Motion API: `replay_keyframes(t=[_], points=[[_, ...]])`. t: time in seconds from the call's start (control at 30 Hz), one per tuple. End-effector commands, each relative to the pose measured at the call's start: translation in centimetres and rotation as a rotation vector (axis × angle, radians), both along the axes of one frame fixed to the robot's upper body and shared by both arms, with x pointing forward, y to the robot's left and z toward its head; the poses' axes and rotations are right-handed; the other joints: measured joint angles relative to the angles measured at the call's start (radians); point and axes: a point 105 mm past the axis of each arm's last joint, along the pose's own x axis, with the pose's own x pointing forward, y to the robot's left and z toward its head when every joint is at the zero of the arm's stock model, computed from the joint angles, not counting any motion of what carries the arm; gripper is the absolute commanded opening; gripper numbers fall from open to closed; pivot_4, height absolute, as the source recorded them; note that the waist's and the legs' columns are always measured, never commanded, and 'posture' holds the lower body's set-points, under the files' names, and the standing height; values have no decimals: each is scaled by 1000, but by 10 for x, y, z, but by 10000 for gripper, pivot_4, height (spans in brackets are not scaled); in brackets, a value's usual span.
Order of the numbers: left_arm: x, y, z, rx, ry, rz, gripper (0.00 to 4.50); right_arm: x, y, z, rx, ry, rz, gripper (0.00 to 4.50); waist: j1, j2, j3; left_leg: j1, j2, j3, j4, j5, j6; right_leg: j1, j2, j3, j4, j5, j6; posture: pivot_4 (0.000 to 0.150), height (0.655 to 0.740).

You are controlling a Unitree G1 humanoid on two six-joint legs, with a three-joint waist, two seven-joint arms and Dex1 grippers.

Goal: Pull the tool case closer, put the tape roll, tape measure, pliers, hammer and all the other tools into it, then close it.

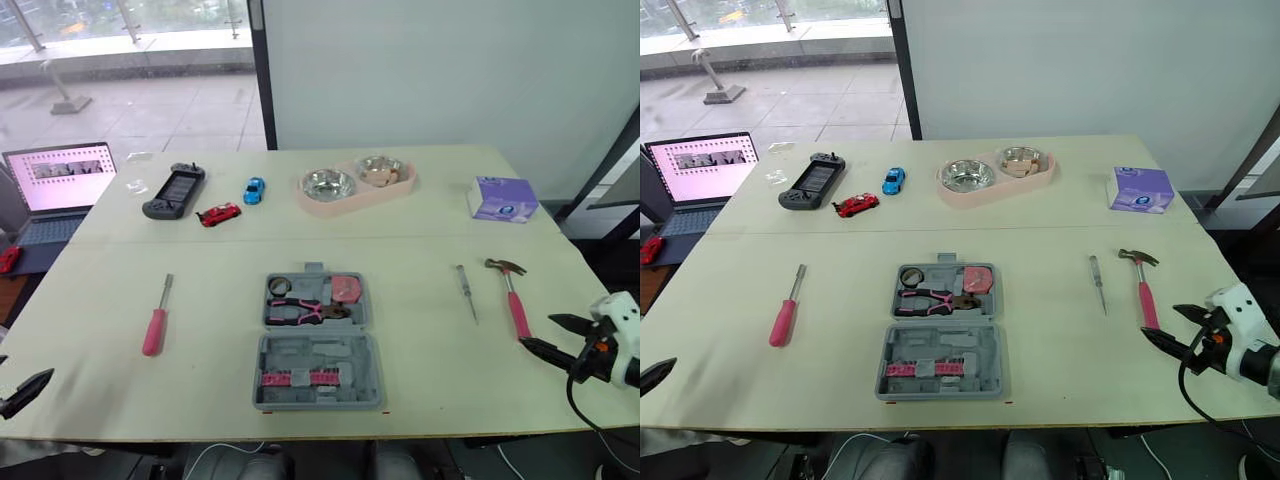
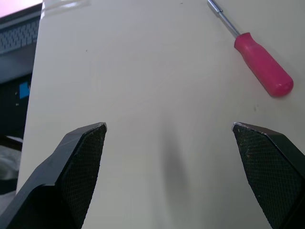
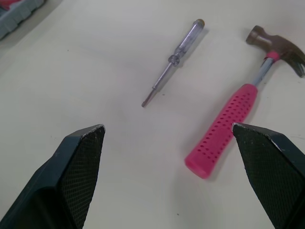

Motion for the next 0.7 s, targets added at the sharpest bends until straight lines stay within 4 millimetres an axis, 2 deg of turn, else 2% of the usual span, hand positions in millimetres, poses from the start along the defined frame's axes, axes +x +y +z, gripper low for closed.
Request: replay_keyframes(t=[0.03,0.07,0.13,0.17,0.2,0.3,0.4,0.53,0.7], points=[[23,-28,14,20,-73,-84,44303,8,36,20,35,-79,-13,45000,1,0,0,0,0,0,0,0,0,0,0,0,0,0,0,1500,7239],[29,-44,16,35,-108,-146,44303,11,46,17,40,-79,-54,45000,1,0,0,0,0,-1,0,0,0,0,0,0,0,0,0,1500,7239],[40,-90,22,41,-199,-319,44303,19,63,5,-6,-78,-173,45000,3,-1,-2,0,0,-1,0,0,-1,0,0,1,0,0,0,1500,7239],[39,-119,23,30,-207,-461,44303,23,71,2,-41,-100,-225,45000,3,-2,-2,0,0,-1,0,0,-1,0,0,1,0,0,0,1500,7239],[37,-139,23,-30,-195,-536,44303,28,75,-1,-55,-123,-310,45000,3,-4,-2,-1,0,-1,0,0,-1,-1,0,1,0,0,-1,1500,7239],[30,-174,27,-136,-164,-677,44303,35,75,-7,-70,-164,-508,45000,-1,-2,-2,-2,0,-2,0,1,-2,-3,0,2,0,1,-2,1500,7239],[26,-209,40,-200,-190,-827,44303,46,76,-13,-54,-179,-611,45000,0,0,-2,-2,-1,-1,0,1,-2,-3,0,2,0,1,-3,1500,7239],[19,-242,48,-237,-177,-968,44303,69,72,-25,-38,-152,-632,45000,-3,0,-2,-1,-1,0,0,1,-2,-2,0,2,0,1,-3,1500,7239],[23,-249,41,-194,-167,-992,44303,89,57,-39,-49,-114,-647,45000,-6,2,-2,0,-1,0,0,1,-2,-2,1,2,1,1,-3,1500,7239]])
